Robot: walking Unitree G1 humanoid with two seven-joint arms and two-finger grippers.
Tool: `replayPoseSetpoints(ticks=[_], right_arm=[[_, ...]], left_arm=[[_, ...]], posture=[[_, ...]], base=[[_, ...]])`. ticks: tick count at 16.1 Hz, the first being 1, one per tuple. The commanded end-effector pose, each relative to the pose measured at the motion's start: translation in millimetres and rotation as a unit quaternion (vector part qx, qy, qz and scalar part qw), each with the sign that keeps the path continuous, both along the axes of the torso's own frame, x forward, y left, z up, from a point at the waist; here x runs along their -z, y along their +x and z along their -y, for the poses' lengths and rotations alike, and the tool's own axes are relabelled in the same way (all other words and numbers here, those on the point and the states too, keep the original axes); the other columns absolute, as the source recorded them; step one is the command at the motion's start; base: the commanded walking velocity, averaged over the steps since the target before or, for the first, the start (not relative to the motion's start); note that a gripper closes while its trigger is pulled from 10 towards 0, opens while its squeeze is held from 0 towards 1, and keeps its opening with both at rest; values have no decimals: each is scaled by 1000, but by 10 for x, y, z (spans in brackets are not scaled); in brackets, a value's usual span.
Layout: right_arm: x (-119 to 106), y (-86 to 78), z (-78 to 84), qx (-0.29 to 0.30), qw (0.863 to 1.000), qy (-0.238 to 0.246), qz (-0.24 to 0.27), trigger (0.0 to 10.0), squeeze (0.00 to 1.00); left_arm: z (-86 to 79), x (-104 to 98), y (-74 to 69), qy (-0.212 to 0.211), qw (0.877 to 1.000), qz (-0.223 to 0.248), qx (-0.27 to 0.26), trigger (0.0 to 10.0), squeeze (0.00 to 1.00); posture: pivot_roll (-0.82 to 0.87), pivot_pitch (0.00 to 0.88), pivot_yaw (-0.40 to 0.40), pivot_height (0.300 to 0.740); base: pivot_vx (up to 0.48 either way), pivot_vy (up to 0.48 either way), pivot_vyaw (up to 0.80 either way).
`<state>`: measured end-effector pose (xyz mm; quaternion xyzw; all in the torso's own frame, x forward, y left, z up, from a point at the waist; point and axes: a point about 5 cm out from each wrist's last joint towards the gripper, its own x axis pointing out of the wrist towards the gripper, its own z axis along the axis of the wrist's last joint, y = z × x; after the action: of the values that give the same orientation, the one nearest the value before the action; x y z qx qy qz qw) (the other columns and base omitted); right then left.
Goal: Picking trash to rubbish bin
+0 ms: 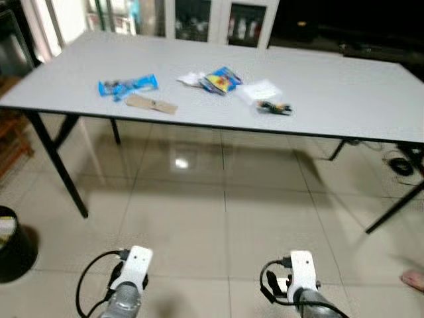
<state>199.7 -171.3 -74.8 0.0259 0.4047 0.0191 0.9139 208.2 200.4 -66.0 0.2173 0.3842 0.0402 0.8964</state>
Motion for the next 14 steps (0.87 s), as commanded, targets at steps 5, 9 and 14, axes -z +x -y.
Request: replayPoseSetpoints(ticks=[5,9,14], right_arm=[[-251,369,-22,-14,996,-6,86,10000,0],[-878,1008,-56,-16,966,-2,256,10000,0],[-2021,1578,-240,-20,873,17,487,10000,0]], left_arm=[[21,-320,440,11,995,98,28,10000,0],[146,-849,955,3,970,238,55,10000,0],[601,-2036,1533,-45,874,461,146,10000,0]], posture=[[-27,35,-102,740],[-37,33,-105,740],[-39,30,-119,740]], base=[[0,0,0],[0,0,0],[0,0,0]])
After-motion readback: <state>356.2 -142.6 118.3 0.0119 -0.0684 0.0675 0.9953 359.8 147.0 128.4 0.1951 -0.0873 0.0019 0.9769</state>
